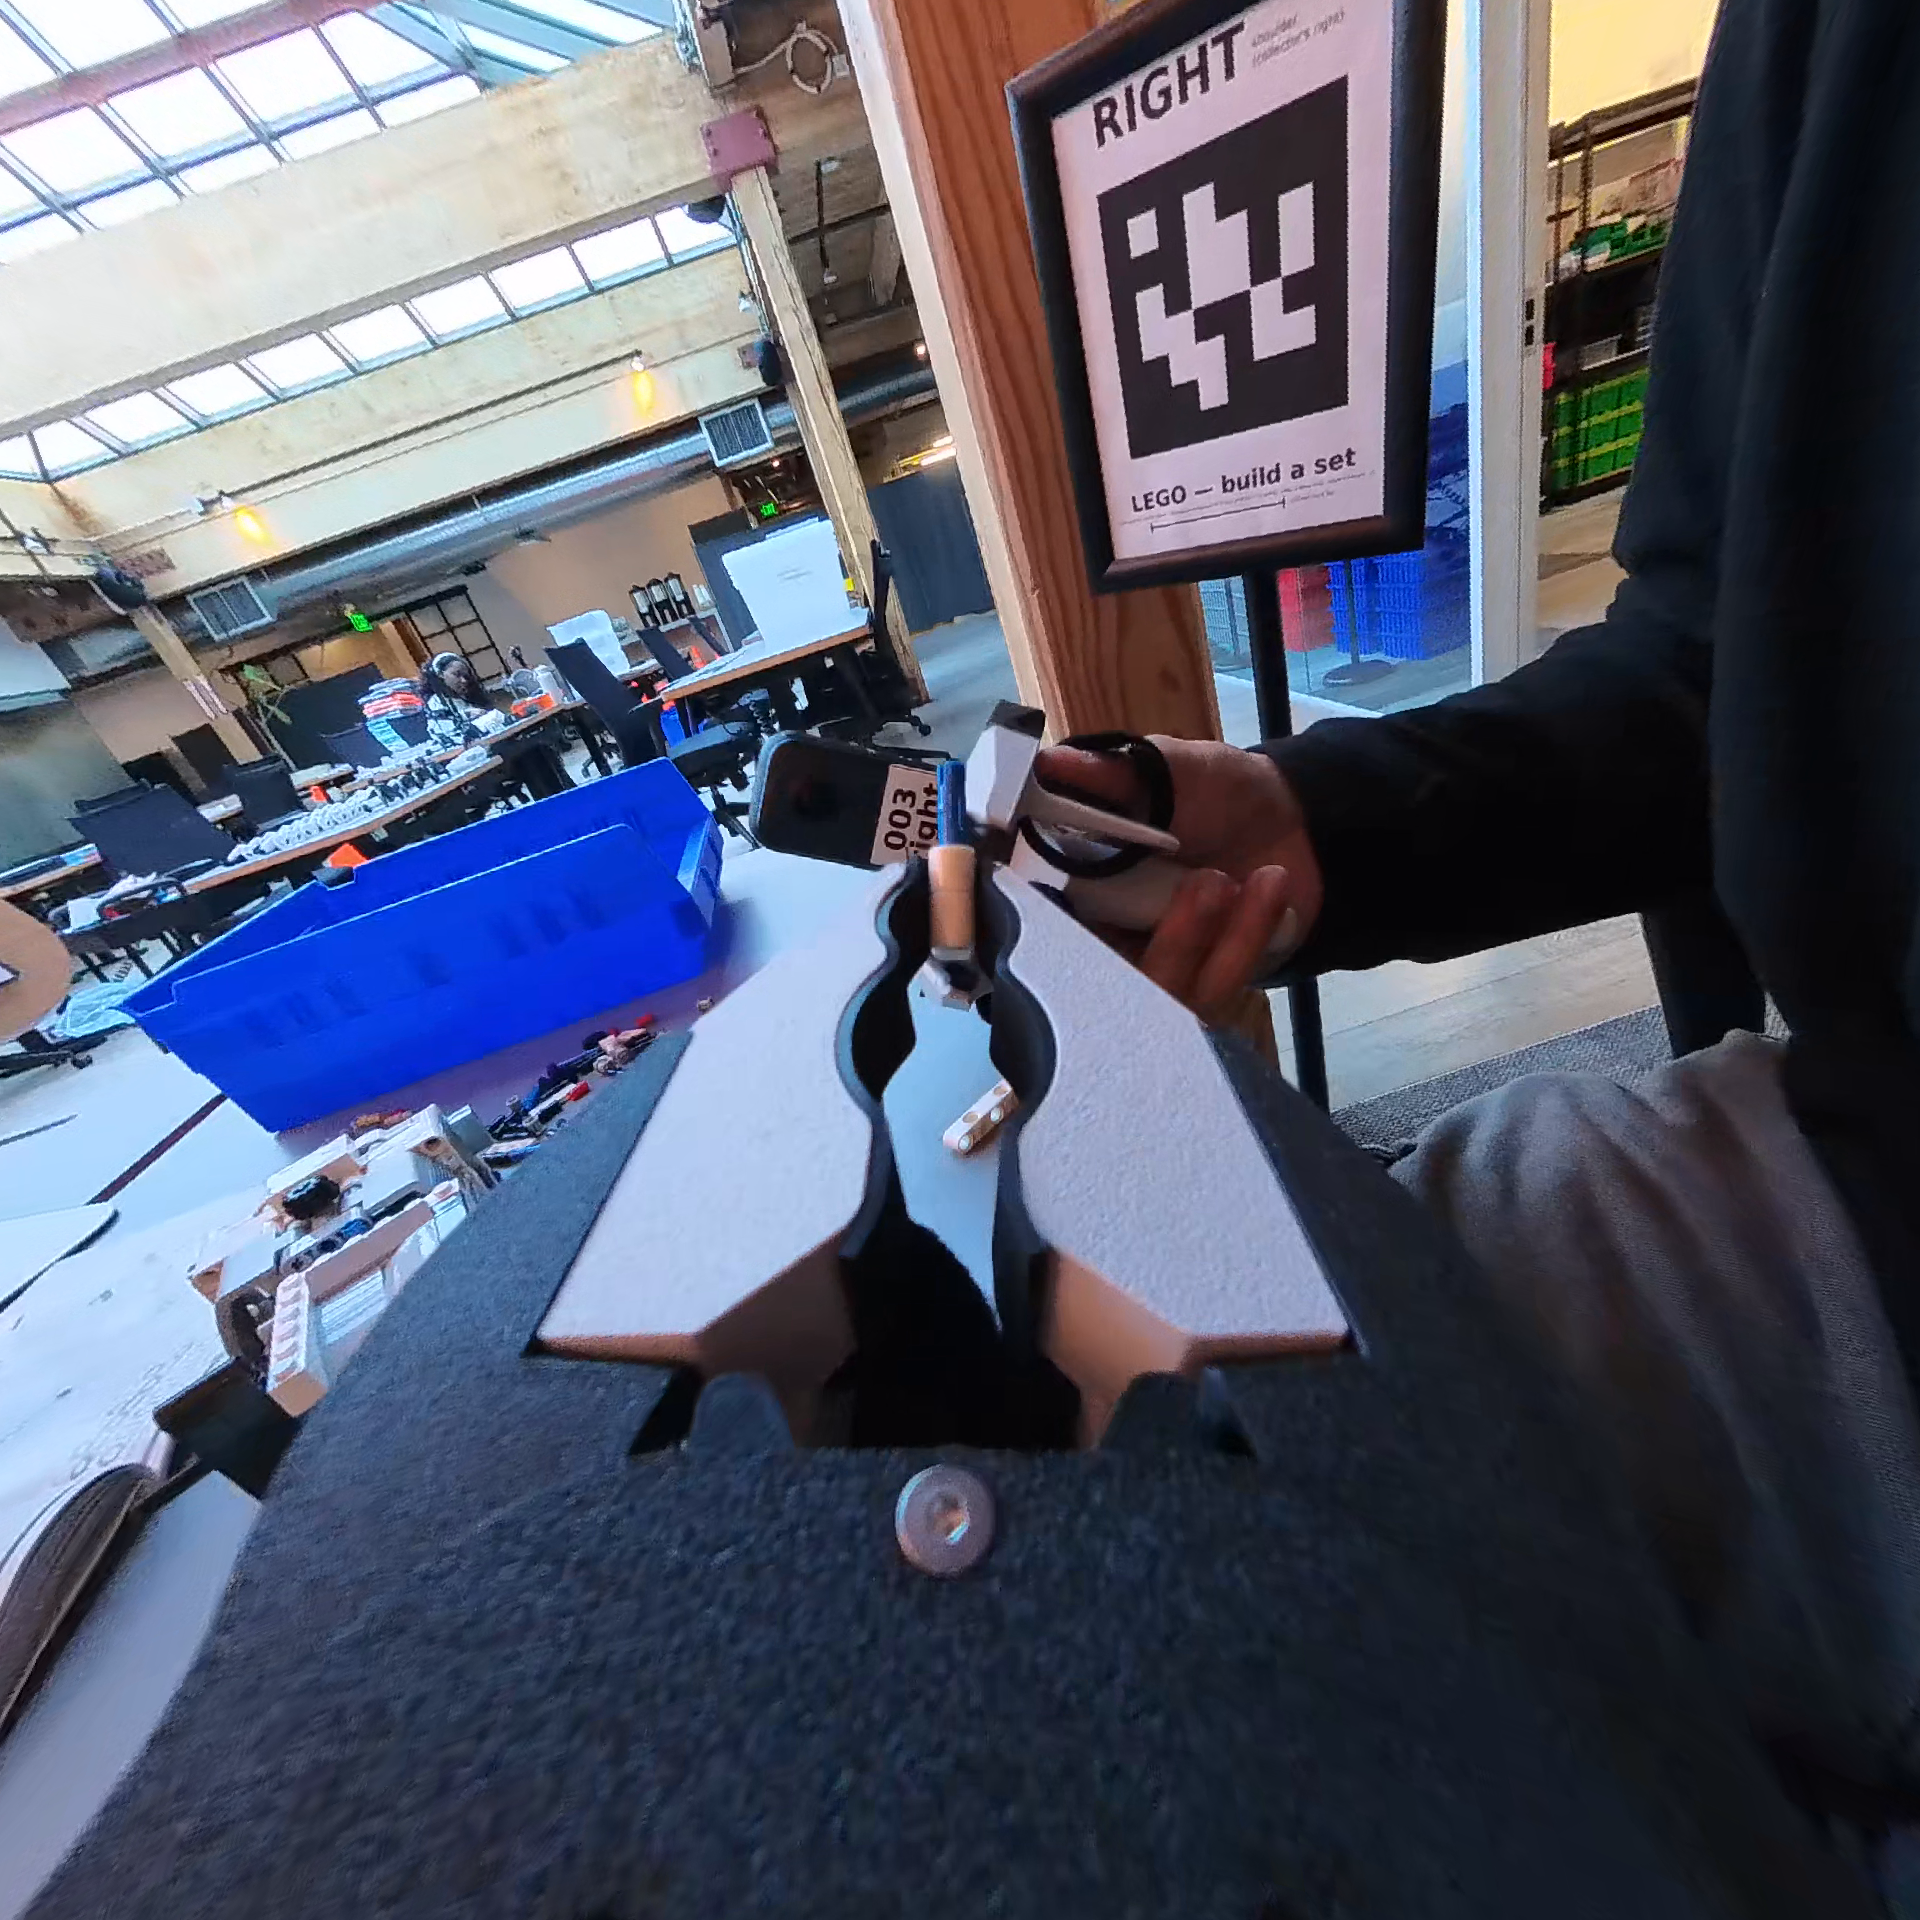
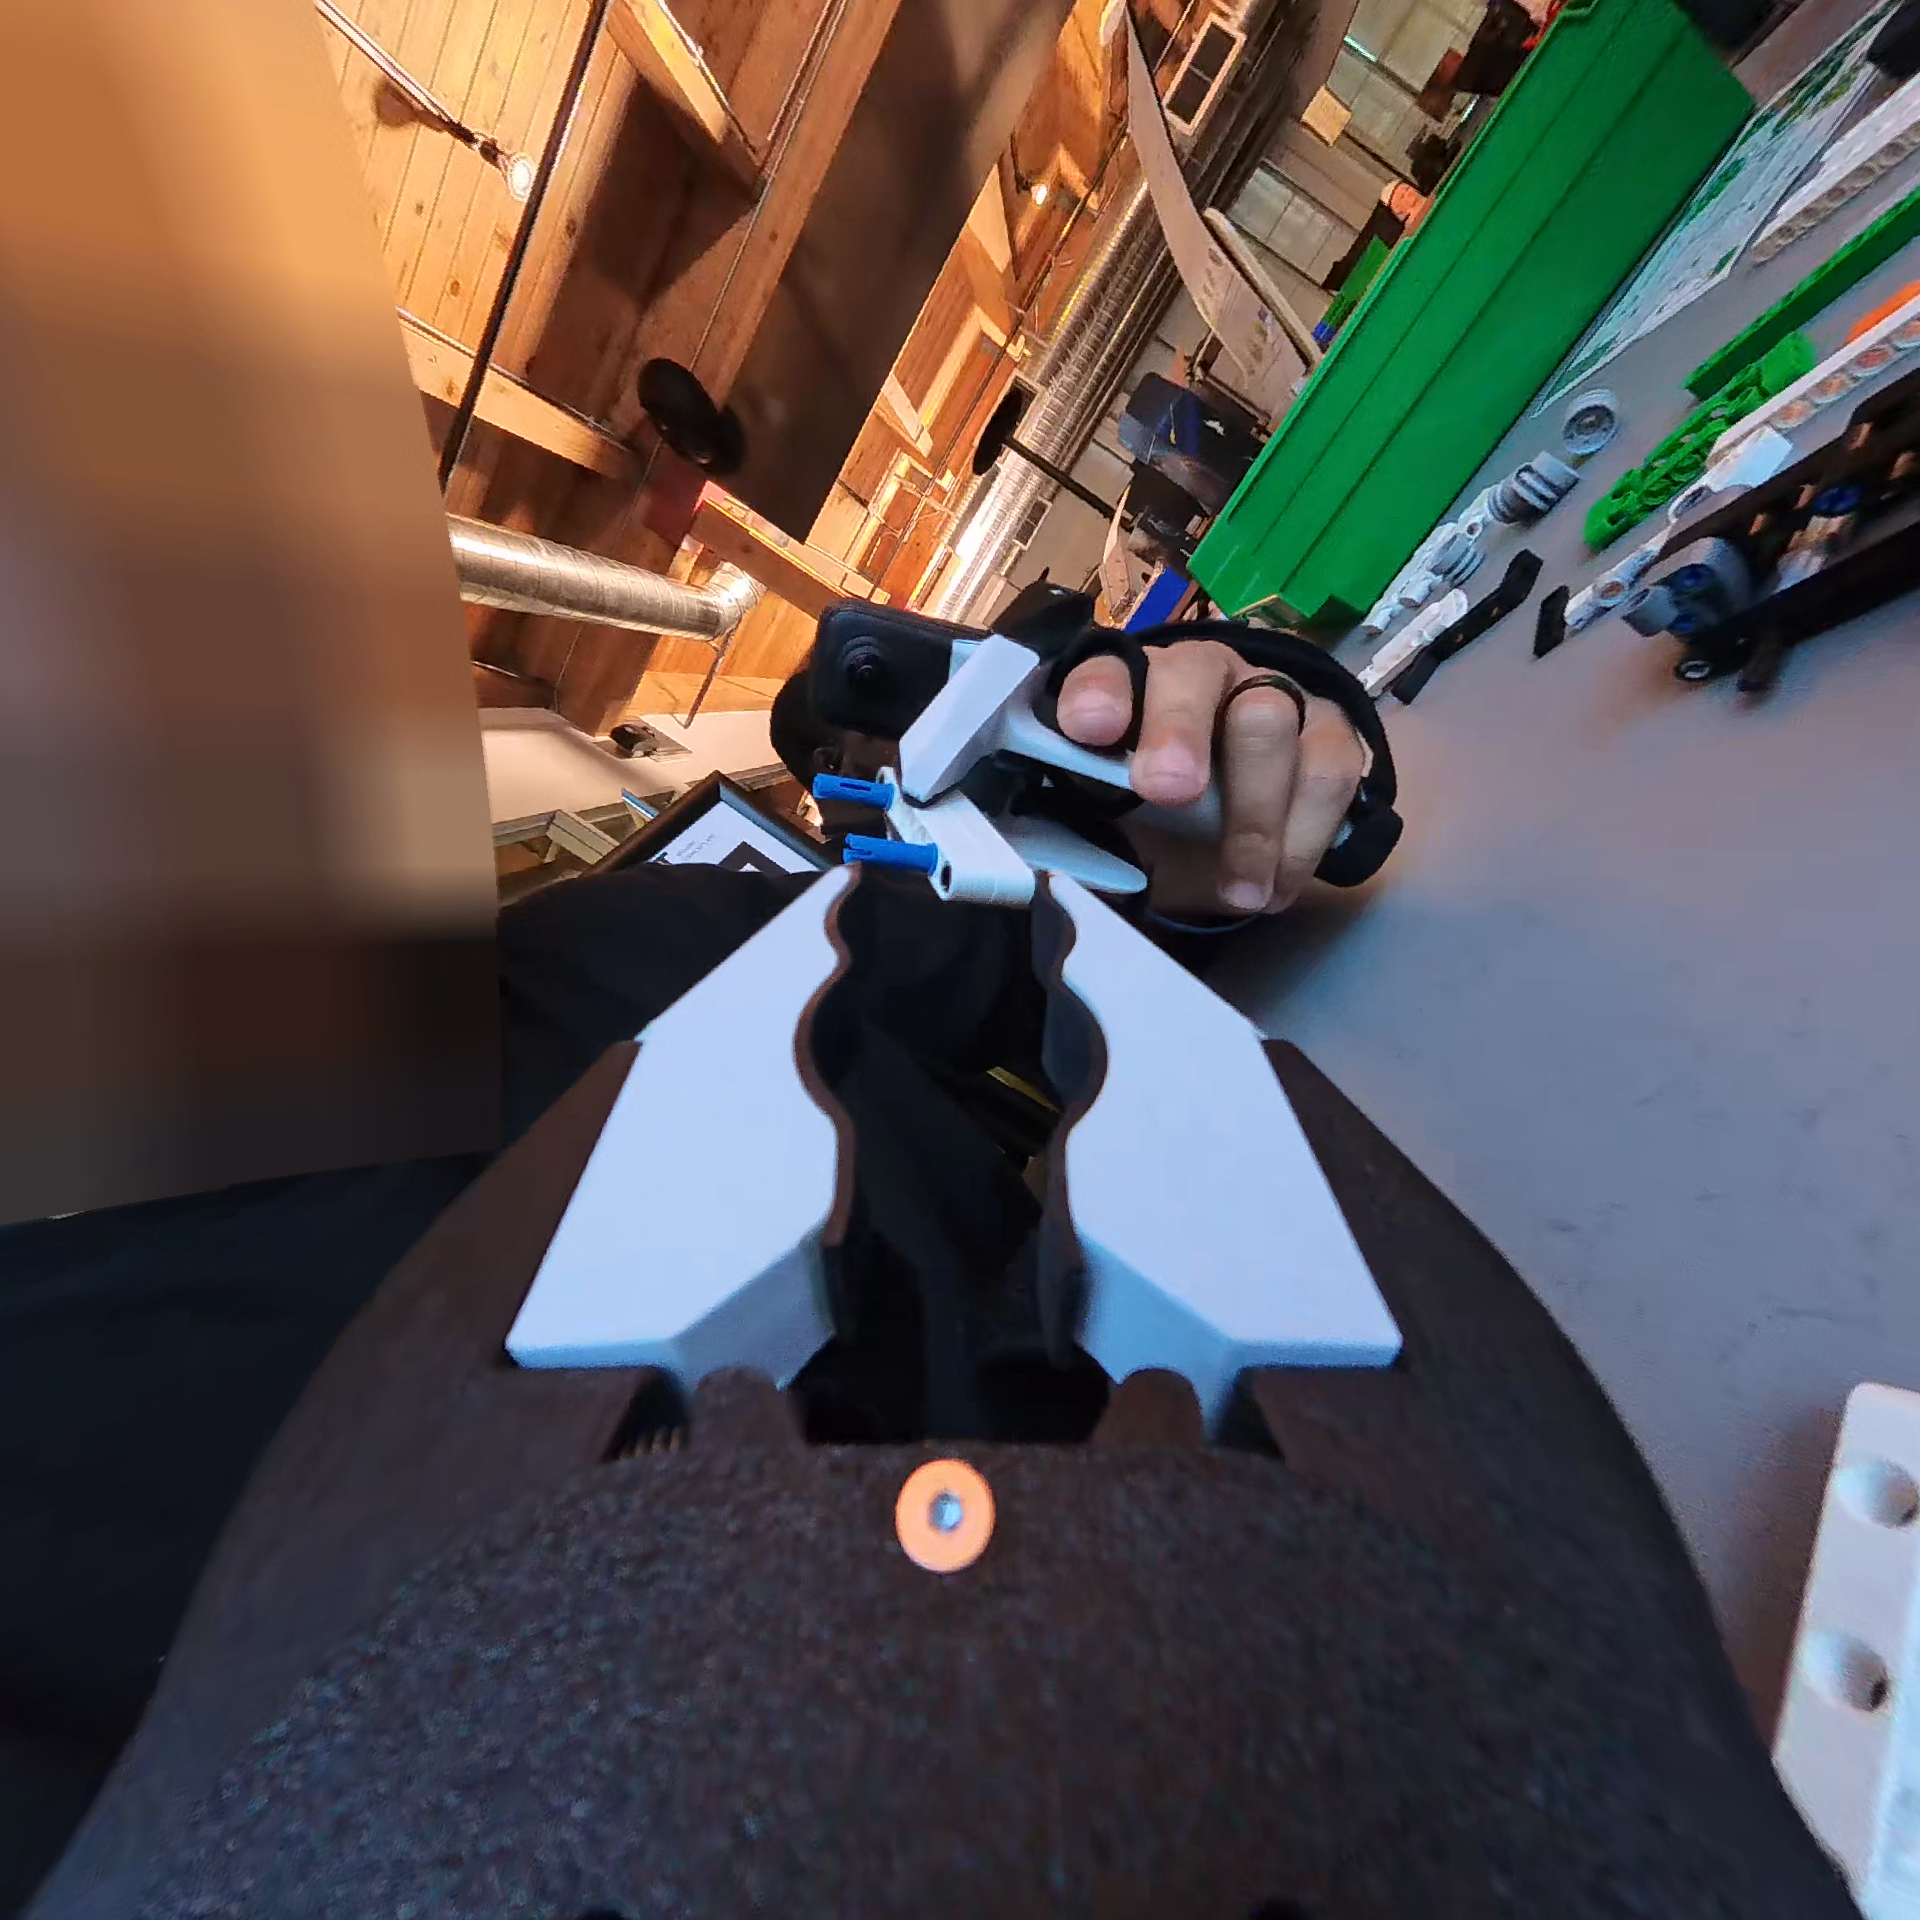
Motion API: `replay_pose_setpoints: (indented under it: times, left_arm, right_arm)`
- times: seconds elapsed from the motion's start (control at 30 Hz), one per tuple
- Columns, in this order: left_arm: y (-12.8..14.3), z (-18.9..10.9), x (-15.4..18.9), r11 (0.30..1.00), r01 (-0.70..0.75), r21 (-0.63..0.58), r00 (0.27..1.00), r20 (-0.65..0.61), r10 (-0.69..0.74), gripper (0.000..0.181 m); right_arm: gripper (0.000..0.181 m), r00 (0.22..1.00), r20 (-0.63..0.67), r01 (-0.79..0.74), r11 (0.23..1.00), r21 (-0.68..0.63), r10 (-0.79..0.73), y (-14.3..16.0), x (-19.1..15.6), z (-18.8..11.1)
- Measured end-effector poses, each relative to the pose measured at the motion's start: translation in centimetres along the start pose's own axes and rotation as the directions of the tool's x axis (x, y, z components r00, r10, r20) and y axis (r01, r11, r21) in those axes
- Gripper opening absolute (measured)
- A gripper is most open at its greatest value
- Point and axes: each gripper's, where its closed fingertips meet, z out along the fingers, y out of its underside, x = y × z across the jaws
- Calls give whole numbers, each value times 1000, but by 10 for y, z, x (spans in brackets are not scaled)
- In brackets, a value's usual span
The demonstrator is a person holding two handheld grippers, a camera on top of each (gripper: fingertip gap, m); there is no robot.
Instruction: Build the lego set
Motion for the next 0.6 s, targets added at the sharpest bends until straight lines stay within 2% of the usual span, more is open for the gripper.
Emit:
replay_pose_setpoints:
  times: [0.07, 0.23, 0.43, 0.6]
  left_arm:
    - [1, 1, 1, 1000, -13, -4, 1000, 0, 13, 6]
    - [8, 3, 4, 999, -6, -37, 1000, -14, 6, 7]
    - [13, 8, 12, 998, 16, -69, 999, -43, -19, 7]
    - [12, 7, 9, 995, 71, -76, 997, -35, -74, 6]
  right_arm:
    - [32, 1000, 27, -12, 1000, 5, 12, 0, -4, 1]
    - [17, 999, -23, 33, 999, -4, -33, 3, -1, 1]
    - [17, 996, -15, 88, 995, -42, -88, 11, -3, 8]
    - [17, 996, 4, 88, 996, -17, -88, 8, -4, 11]
